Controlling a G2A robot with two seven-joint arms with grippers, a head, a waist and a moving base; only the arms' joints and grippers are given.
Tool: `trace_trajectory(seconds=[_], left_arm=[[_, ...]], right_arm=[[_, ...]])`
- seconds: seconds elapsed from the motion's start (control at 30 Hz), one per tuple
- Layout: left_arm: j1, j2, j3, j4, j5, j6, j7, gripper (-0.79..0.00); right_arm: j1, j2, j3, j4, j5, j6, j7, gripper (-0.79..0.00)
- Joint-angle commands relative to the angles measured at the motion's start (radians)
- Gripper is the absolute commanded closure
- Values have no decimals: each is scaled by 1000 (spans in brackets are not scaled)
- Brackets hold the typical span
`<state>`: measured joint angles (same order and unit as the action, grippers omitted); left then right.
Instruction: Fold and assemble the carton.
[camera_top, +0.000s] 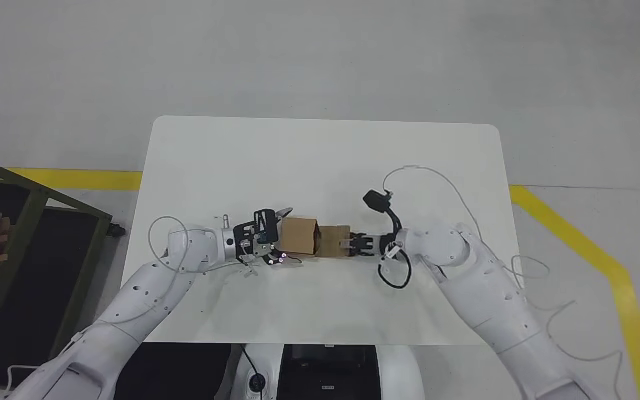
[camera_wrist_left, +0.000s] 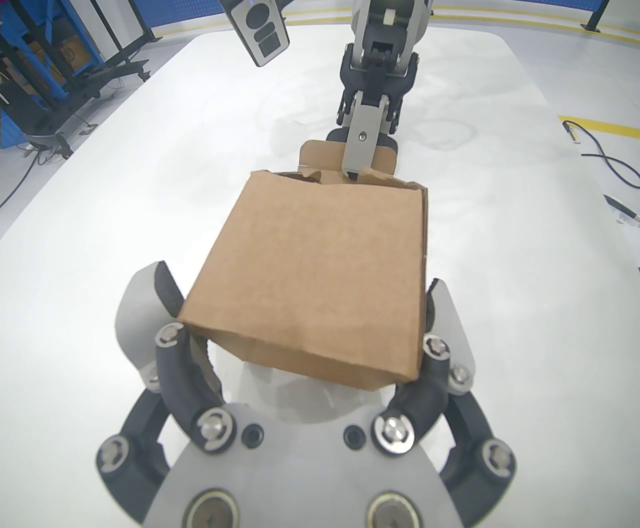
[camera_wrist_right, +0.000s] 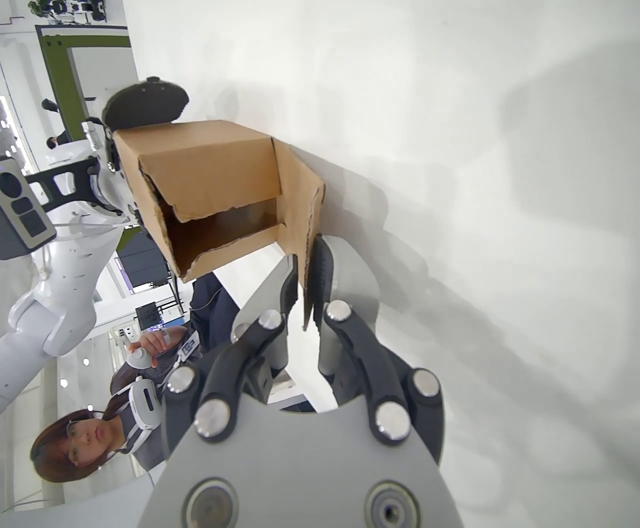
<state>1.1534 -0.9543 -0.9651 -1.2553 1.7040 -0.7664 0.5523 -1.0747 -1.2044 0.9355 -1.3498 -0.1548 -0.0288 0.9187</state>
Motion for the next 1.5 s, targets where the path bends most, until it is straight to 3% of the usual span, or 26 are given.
trace_trajectory(seconds=[0.0, 0.57, 0.8, 1.1, 1.47], left_arm=[[0, 0, 0, -1, 0, -2, -1, -785], [-2, -1, 1, -4, 1, -1, -10, -785], [0, -1, 1, -2, 3, 1, -10, -785], [-2, -2, 5, 5, 4, 4, -8, -785], [-3, -2, 5, 10, 5, 3, -9, -785]], right_arm=[[0, 0, 2, -3, 6, -7, 2, -52], [37, -18, -45, 40, 87, -49, 37, -132], [42, -22, -38, 60, 155, -127, 40, -108], [27, -18, -22, 23, 169, -160, 26, -317], [8, -13, -1, 20, 240, -223, 42, -305]])
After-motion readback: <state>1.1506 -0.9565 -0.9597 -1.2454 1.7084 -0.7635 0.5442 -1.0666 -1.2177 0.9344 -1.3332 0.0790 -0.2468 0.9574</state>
